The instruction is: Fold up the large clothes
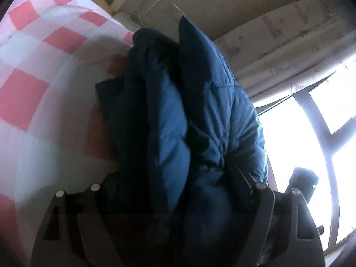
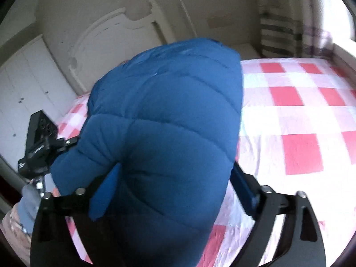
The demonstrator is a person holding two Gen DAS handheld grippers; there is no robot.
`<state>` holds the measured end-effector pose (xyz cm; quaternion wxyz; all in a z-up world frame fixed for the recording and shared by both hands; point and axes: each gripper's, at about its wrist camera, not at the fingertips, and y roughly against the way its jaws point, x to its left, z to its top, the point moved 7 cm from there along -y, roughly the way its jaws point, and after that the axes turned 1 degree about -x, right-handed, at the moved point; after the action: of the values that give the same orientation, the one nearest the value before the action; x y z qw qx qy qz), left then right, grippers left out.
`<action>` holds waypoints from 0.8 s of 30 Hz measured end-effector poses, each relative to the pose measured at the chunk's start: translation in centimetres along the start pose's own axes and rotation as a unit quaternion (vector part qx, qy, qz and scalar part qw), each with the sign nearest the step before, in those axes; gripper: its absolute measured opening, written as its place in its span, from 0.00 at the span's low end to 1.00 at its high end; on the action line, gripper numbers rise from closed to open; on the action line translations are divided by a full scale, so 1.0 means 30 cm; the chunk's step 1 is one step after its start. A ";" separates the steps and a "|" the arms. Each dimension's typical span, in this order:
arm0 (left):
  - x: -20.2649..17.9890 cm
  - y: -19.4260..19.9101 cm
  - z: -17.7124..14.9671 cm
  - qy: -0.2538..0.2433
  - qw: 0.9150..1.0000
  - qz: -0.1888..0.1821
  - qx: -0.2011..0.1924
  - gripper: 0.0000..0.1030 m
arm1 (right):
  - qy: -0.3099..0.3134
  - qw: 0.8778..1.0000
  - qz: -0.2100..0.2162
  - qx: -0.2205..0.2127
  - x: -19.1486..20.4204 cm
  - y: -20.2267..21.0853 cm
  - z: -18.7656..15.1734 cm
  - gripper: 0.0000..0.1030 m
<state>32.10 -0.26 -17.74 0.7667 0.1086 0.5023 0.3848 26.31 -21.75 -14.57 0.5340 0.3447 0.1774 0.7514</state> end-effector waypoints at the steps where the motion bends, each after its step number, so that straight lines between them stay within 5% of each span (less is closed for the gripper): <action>1: -0.004 0.007 0.002 -0.008 1.000 0.008 -0.001 0.79 | 0.005 1.000 -0.018 -0.002 0.012 0.013 0.004 0.86; 4: -0.013 0.042 -0.013 -0.024 0.999 0.028 -0.007 0.79 | 0.021 0.990 -0.128 -0.054 0.057 0.110 0.066 0.94; 6: -0.027 0.056 -0.026 -0.026 0.999 0.033 -0.017 0.79 | 0.040 0.985 -0.133 -0.102 0.152 0.173 0.076 0.96; 9: -0.022 0.067 -0.052 -0.013 0.999 0.031 -0.031 0.82 | 0.112 0.982 -0.131 -0.075 0.295 0.118 0.015 0.96; 12: -0.020 0.104 -0.090 -0.023 0.997 0.057 -0.037 0.89 | 0.204 0.958 -0.189 -0.065 0.385 0.061 -0.089 0.96; 14: -0.028 0.168 -0.103 -0.051 0.993 0.088 -0.057 0.93 | 0.197 0.964 -0.175 -0.046 0.389 0.084 -0.116 0.96; 16: -0.074 0.271 -0.105 -0.107 0.975 0.156 -0.113 0.98 | 0.202 0.966 -0.157 -0.021 0.407 0.128 -0.144 0.95; 18: -0.144 0.387 -0.109 -0.163 0.946 0.223 -0.172 0.98 | 0.213 0.966 -0.144 -0.026 0.405 0.193 -0.147 0.95; 22: -0.338 0.592 -0.125 -0.227 0.891 0.287 -0.267 0.98 | 0.171 0.973 -0.109 -0.108 0.410 0.390 -0.063 0.95; 24: -0.430 0.684 -0.139 -0.233 0.871 0.300 -0.313 0.98 | 0.146 0.971 -0.104 -0.157 0.411 0.482 -0.027 0.95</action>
<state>16.10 3.77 0.49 0.7026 0.0953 0.1060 0.6972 13.53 -15.56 -1.89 0.6248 0.1229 0.1683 0.7525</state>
